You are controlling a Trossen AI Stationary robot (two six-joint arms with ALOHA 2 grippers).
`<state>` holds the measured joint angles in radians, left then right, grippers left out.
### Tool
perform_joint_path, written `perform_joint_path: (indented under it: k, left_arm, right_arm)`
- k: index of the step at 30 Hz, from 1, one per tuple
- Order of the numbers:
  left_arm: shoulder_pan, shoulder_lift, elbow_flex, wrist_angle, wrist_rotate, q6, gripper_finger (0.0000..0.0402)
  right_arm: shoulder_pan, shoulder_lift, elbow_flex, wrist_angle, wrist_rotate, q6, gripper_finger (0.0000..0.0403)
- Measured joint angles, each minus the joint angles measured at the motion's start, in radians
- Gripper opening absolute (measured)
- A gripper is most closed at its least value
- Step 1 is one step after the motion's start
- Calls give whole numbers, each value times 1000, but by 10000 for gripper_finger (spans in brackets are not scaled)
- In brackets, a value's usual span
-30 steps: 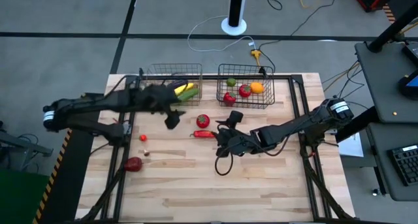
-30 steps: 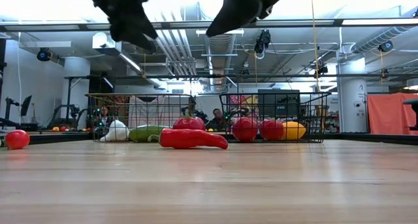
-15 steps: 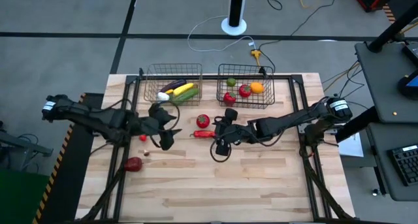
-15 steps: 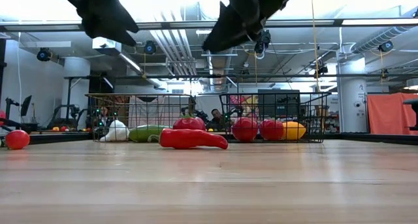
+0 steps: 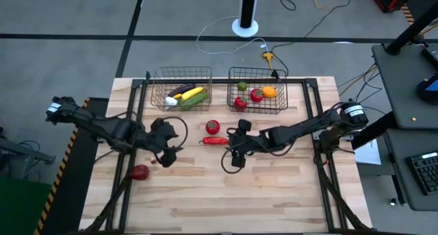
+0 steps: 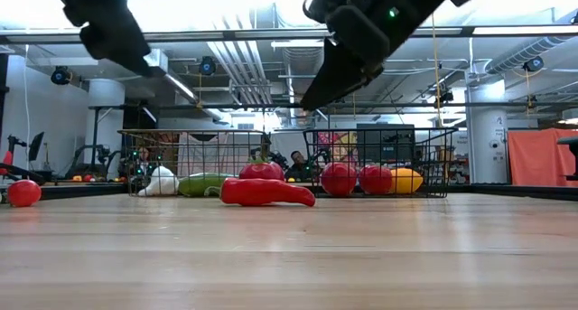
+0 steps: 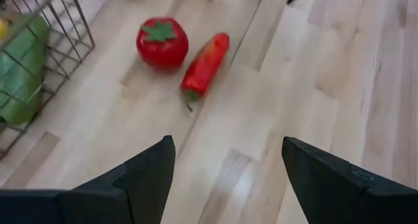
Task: Sort produce into baskets
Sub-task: Put the red chili pepper into the left wire basket
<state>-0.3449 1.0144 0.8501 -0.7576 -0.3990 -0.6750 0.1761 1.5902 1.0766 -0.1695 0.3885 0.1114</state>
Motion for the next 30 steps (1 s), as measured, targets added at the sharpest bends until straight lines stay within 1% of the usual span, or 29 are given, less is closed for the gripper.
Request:
perform_joint_path:
  k: [5, 10, 14, 16, 19, 21, 24, 30]
  left_arm:
    - [-29, 15, 0, -20, 6, -19, 265]
    - [-34, 18, 0, -20, -5, -24, 265]
    - [-34, 18, -1, -19, -41, -23, 265]
    - [-34, 18, -1, -13, -72, -23, 265]
    - [-34, 18, 0, -10, -93, -21, 265]
    - [-34, 17, 0, -2, -110, -14, 265]
    - [-34, 17, 0, 13, -141, -7, 265]
    - [-34, 20, 0, 32, -164, 8, 265]
  right_arm:
    - [0, 0, -72, 150, 0, -25, 224]
    - [0, 0, -97, 186, 4, -25, 235]
    - [0, 42, -102, 219, 22, -18, 253]
    - [0, 78, -101, 267, 29, -31, 261]
    - [-2, 133, -101, 296, 92, -43, 267]
    - [-11, 156, -96, 297, 104, -32, 269]
    - [-26, 189, -84, 313, 92, -22, 268]
    - [-62, 255, -67, 322, 21, -6, 258]
